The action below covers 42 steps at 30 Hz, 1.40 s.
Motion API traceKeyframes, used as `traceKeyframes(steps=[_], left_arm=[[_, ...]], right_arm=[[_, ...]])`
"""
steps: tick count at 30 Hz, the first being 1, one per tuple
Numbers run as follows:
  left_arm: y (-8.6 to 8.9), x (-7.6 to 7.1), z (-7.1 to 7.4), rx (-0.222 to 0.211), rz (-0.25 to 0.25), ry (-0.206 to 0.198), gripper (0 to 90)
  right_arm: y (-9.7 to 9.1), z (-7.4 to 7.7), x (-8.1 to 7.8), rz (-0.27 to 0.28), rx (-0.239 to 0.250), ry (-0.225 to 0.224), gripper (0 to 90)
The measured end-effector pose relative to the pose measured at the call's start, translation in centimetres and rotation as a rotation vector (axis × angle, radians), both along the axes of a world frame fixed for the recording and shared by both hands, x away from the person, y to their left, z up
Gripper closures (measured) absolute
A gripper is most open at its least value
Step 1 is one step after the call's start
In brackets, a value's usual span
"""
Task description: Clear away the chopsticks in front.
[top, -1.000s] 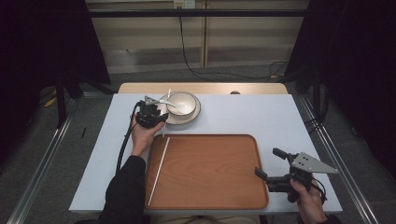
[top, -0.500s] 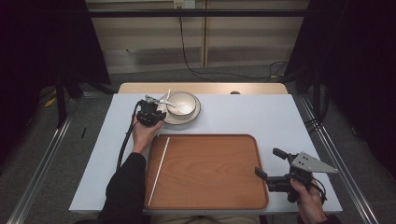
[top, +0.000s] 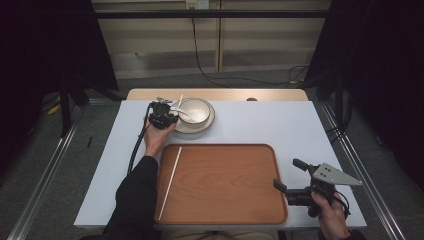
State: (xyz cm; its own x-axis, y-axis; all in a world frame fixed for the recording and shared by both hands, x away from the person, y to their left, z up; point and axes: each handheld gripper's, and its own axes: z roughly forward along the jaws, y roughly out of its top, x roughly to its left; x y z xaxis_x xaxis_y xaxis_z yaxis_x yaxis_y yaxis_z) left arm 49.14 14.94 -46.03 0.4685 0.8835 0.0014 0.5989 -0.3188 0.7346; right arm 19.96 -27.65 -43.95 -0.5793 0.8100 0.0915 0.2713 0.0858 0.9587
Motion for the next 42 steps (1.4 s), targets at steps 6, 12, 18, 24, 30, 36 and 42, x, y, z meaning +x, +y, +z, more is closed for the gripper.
traceKeyframes(steps=[6,12,18,24,30,36,42], left_arm=[[-0.2,1.1,0.1,-0.025,0.014,-0.007,78.2],[-0.5,1.8,0.0,-0.01,0.019,0.032,80.2],[-0.6,2.1,-0.3,-0.015,0.042,0.054,79.9],[-0.3,2.2,-0.2,-0.027,0.064,0.083,82.4],[-0.2,2.1,0.0,-0.038,0.07,0.085,85.3],[-0.3,1.9,0.1,-0.046,0.068,0.089,85.4],[0.0,1.6,0.2,-0.041,0.061,0.065,85.4]], right_arm=[[0.0,0.0,0.0,0.002,0.0,0.002,2.0],[0.0,0.0,0.0,0.001,0.001,0.007,2.0],[-0.1,0.0,0.0,0.003,0.001,0.003,2.0],[-0.1,0.0,0.0,-0.007,0.007,-0.002,2.0],[-0.1,0.0,0.0,-0.009,0.003,0.003,2.0],[-0.1,0.0,0.0,-0.008,0.005,0.0,2.0],[-0.1,0.0,-0.1,-0.006,0.008,0.001,2.0]])
